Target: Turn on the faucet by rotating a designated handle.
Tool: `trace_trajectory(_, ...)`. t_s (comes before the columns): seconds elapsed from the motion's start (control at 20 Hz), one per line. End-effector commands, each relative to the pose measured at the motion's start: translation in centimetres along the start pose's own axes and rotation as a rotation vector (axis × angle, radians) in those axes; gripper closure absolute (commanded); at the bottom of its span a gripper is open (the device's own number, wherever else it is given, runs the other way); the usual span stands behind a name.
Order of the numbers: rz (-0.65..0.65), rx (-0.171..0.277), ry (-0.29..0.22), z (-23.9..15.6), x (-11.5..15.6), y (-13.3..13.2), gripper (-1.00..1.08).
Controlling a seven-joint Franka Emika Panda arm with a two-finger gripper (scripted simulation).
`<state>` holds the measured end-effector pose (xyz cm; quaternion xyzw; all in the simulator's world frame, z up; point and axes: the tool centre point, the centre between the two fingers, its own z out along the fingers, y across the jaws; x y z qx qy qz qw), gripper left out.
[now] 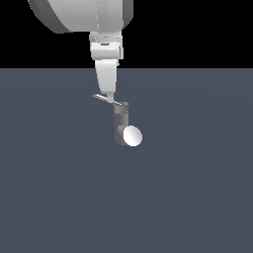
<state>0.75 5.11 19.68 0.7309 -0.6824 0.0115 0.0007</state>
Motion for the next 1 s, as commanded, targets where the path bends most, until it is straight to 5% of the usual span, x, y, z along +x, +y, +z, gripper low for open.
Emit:
trace_trajectory(0.0, -0.018, 0.003, -0.006, 0.4, -1.3, -1.0, 1.08)
trace_trajectory(0.95, -0.072, -0.013, -0.018, 1.4, -5.3, -5.5, 1.08)
